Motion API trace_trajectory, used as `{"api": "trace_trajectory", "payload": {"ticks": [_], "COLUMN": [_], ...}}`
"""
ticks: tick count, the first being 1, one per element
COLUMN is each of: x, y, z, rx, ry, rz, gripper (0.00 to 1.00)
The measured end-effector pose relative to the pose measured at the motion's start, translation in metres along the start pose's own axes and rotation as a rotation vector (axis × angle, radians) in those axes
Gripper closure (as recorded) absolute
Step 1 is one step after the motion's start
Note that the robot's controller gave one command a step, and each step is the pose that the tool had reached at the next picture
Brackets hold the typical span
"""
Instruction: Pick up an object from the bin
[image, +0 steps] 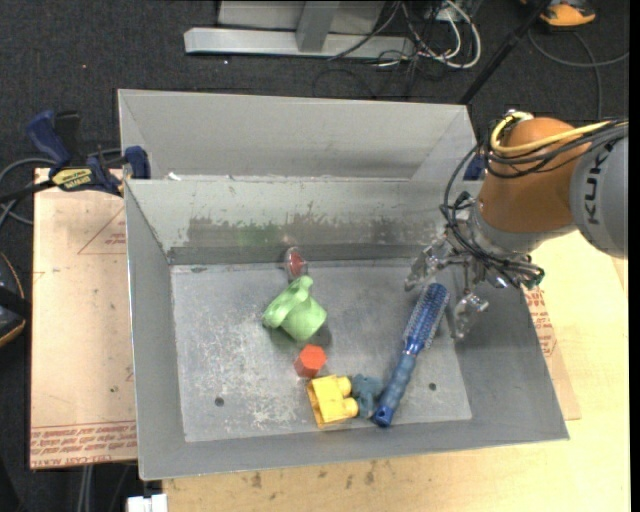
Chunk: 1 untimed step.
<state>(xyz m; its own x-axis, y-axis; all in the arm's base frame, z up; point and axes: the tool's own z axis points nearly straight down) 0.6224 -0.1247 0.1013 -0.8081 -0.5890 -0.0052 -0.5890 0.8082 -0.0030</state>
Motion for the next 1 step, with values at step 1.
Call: {"api": "trace_trajectory", "payload": {"ticks": [1], "x": [-0.0077], "y": [-0.0023], "z": [-0.0077], "rx": [-0.002], "ry": [0.001], "rz": [-0.279], "gripper": [0.0]}}
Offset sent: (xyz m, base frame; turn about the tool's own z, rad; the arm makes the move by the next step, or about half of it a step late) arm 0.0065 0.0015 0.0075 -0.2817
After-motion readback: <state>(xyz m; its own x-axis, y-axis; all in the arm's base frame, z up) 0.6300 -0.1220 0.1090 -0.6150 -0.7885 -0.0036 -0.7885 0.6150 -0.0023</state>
